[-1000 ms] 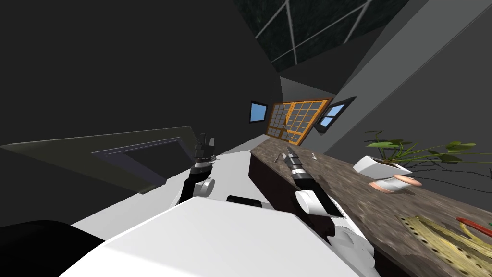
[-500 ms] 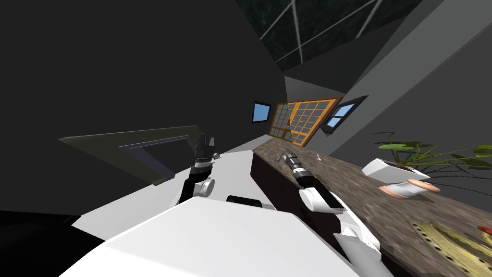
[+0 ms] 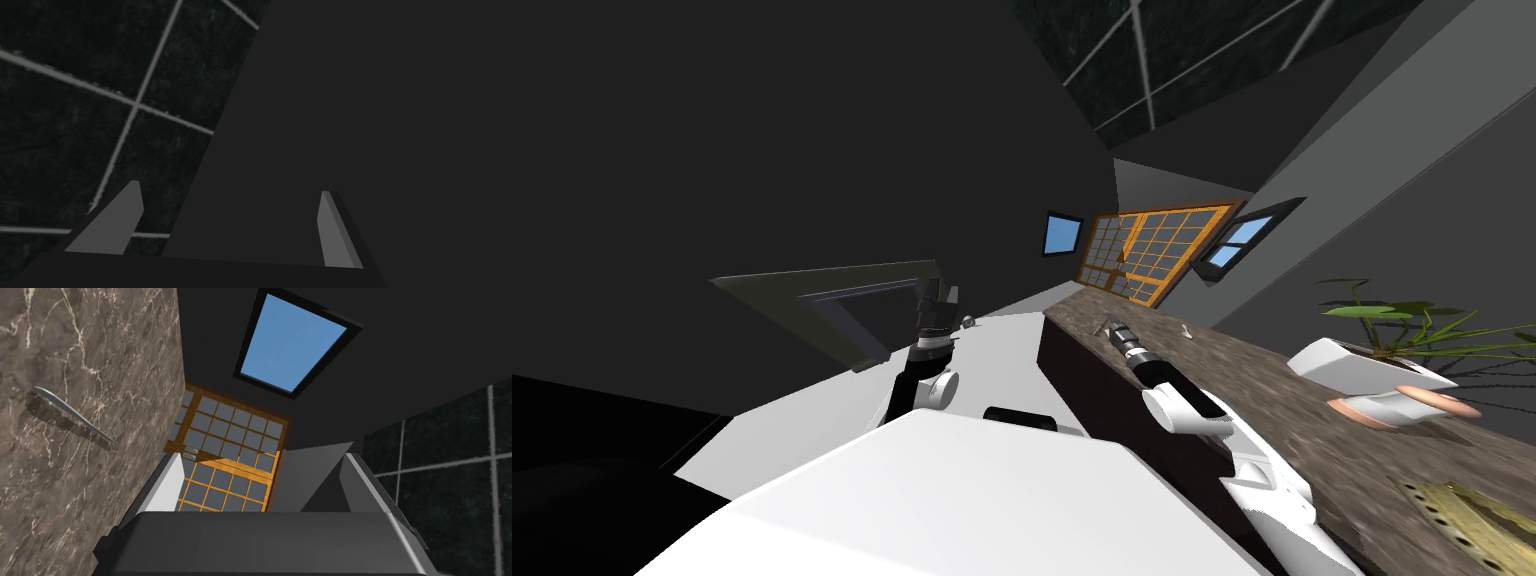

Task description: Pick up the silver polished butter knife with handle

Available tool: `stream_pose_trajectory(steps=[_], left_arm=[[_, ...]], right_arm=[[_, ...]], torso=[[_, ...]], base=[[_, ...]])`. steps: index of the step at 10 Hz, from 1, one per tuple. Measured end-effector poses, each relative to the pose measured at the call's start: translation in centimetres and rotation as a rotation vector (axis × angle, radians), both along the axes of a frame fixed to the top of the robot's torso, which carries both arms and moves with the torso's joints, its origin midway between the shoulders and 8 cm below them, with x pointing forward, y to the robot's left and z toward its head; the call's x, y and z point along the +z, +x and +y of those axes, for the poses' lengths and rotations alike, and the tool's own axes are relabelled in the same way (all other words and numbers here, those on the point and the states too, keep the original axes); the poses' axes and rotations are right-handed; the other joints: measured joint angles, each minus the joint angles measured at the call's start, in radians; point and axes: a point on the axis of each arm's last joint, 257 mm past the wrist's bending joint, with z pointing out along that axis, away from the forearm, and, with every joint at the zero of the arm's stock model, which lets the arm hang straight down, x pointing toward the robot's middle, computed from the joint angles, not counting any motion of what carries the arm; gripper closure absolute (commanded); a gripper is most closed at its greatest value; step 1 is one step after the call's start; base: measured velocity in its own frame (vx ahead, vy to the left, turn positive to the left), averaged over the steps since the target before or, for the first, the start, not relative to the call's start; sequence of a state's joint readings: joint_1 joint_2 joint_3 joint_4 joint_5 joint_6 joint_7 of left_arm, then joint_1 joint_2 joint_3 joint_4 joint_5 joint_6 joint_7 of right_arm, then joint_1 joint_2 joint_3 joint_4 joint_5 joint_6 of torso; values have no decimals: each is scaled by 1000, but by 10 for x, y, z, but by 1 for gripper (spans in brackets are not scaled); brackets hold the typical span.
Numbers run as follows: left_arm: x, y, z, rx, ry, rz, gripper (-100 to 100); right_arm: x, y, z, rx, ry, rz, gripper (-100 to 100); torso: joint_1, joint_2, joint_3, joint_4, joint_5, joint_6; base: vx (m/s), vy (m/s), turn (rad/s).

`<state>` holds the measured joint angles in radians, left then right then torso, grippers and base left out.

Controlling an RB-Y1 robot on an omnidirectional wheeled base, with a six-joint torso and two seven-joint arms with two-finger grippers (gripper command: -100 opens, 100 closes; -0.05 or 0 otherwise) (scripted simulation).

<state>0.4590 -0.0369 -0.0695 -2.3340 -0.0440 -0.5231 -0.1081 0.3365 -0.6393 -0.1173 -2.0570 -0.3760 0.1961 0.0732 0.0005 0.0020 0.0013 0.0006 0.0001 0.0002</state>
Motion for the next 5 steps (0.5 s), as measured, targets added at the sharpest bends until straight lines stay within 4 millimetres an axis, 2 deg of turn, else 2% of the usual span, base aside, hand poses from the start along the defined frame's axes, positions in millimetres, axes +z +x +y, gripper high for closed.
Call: stream_pose_trajectory(steps=[5], left_arm=[[0,0,0,0,0,0,0]], right_arm=[[-35,5,-32,-24,-95,161,-100]], torso=[[0,-3,-2,-1,0,0]], base=[[-4,23,74]])
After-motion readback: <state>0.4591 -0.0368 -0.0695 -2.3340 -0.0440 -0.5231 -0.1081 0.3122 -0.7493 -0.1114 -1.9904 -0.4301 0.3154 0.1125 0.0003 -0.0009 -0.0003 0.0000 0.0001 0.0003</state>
